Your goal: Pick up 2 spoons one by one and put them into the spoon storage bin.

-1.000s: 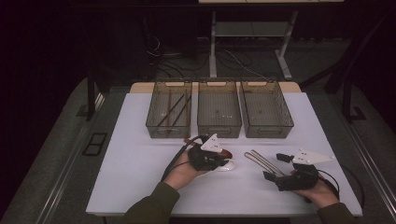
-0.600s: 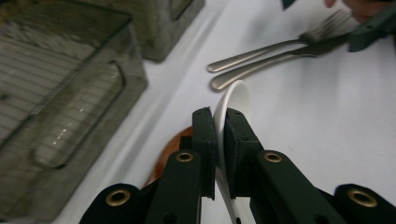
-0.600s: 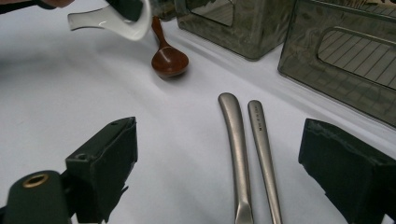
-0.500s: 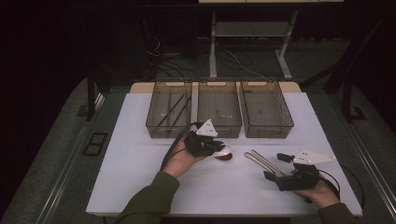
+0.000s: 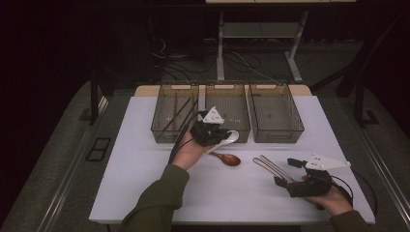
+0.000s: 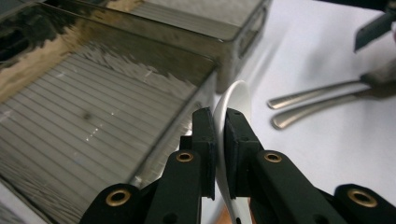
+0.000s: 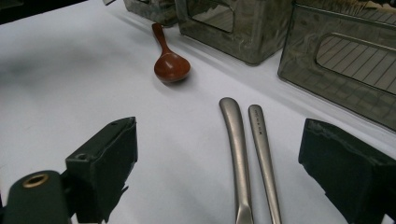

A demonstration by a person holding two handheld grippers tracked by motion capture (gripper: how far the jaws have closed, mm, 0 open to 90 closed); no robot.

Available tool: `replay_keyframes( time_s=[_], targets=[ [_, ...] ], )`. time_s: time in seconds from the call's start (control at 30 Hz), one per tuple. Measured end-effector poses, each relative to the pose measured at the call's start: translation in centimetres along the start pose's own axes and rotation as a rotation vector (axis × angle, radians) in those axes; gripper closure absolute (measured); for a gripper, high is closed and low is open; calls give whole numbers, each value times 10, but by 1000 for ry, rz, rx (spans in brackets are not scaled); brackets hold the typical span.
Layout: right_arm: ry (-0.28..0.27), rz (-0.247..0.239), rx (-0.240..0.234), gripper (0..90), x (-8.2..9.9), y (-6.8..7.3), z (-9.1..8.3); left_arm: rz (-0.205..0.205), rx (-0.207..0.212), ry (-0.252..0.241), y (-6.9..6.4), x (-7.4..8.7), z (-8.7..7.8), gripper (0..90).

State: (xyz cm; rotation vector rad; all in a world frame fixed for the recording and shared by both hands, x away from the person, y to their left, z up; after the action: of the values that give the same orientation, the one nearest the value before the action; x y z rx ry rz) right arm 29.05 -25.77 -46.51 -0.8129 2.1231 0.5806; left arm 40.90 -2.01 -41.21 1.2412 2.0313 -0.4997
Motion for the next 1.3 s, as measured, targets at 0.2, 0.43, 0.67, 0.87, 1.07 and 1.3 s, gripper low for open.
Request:
replay_keyframes(
  time_s=[0.2,0.43,0.67,0.87,1.07,1.3],
  targets=[
    [-8,0,-2,117,-1,-1,-1,-10,-36,2,15,-12,-1,834],
    [-9,1,-7,117,-1,-1,-1,-38,-85,-17,34,-28,-1,833],
    [0,0,-9,117,1,0,0,-75,-126,-50,55,-42,4,833],
    [-1,4,-8,117,0,0,1,-89,-164,-50,65,-44,14,832],
    [-4,14,-8,117,1,-1,0,-84,-196,-48,73,-44,24,832],
    [0,12,-11,117,1,0,0,-135,-207,-44,82,-41,34,832]
  ],
)
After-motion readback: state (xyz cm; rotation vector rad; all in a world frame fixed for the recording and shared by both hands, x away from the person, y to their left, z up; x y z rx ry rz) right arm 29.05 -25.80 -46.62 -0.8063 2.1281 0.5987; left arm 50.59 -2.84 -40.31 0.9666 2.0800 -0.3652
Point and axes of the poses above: each handheld gripper's, and its own axes: z roughly forward along the jaws, x roughly out of its underside, y roughly to its left, the point moved 7 cm from there along z, roughly forward along the jaws, and after that the axes turned 7 degrees about y, right-handed, at the moved point
